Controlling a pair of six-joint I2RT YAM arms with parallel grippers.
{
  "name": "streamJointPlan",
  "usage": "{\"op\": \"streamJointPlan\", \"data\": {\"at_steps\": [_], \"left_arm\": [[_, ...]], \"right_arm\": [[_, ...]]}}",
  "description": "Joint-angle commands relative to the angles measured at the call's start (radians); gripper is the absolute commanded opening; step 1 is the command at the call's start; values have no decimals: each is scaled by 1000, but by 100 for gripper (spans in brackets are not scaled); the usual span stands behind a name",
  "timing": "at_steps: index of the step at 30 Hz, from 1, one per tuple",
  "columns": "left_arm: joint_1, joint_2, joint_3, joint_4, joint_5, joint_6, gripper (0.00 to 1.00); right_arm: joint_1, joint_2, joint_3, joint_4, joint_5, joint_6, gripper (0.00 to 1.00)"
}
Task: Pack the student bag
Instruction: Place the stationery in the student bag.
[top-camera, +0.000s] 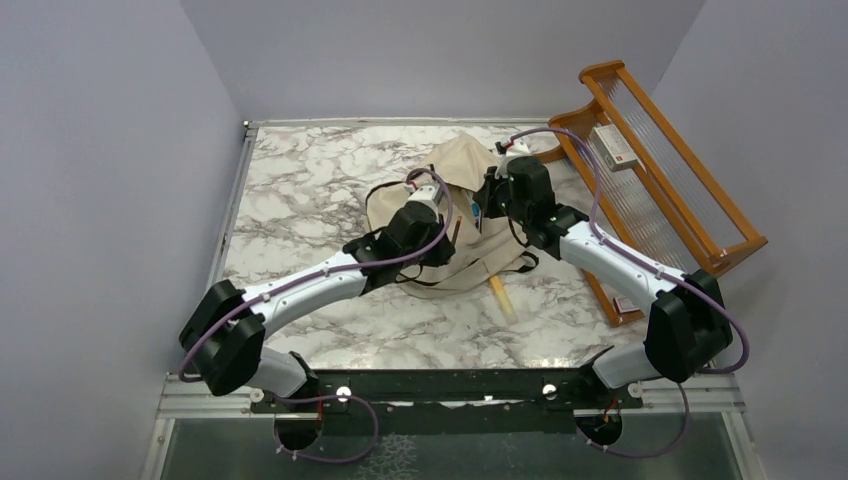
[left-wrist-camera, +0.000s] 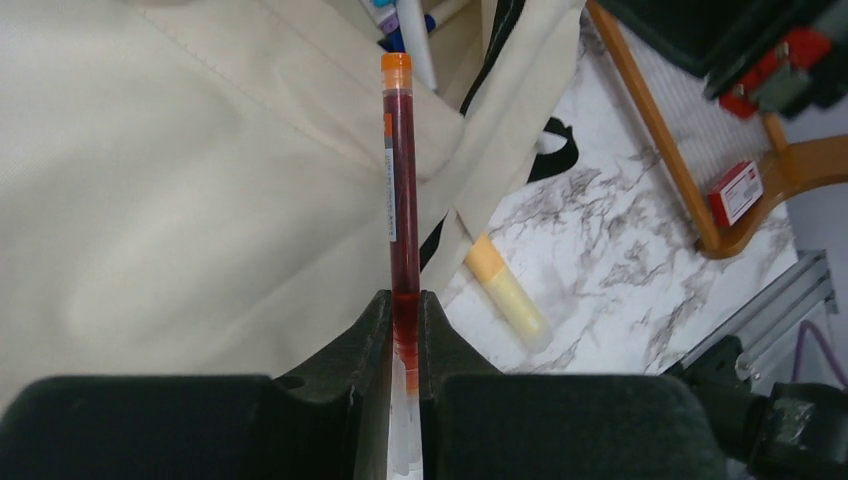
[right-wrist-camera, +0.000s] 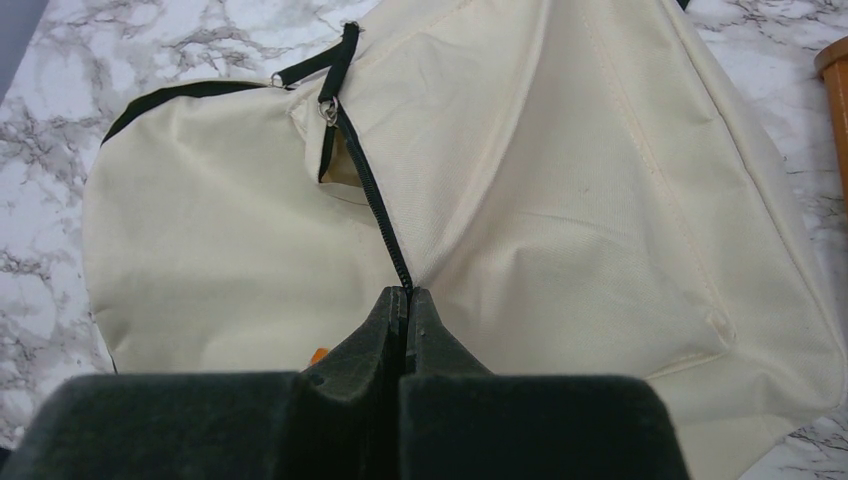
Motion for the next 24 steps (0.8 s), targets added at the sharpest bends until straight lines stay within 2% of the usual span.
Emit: {"op": "streamJointPlan", "data": {"at_steps": [1, 9, 15, 19, 24], "left_arm": [[62, 92, 64, 113, 100, -82, 0], [179, 301, 140, 333, 131, -190, 0], [228, 493, 356, 418, 125, -211, 0], [245, 596, 472, 434, 173, -223, 0], [245, 599, 461, 447, 201, -224, 32]], "right_arm": [[8, -36, 2, -8, -13, 20, 0], [8, -35, -7, 12, -63, 62, 0], [8, -22, -8, 14, -100, 81, 1], [8, -18, -4, 14, -112, 87, 1], [8, -14, 3, 10, -107, 79, 1]]}}
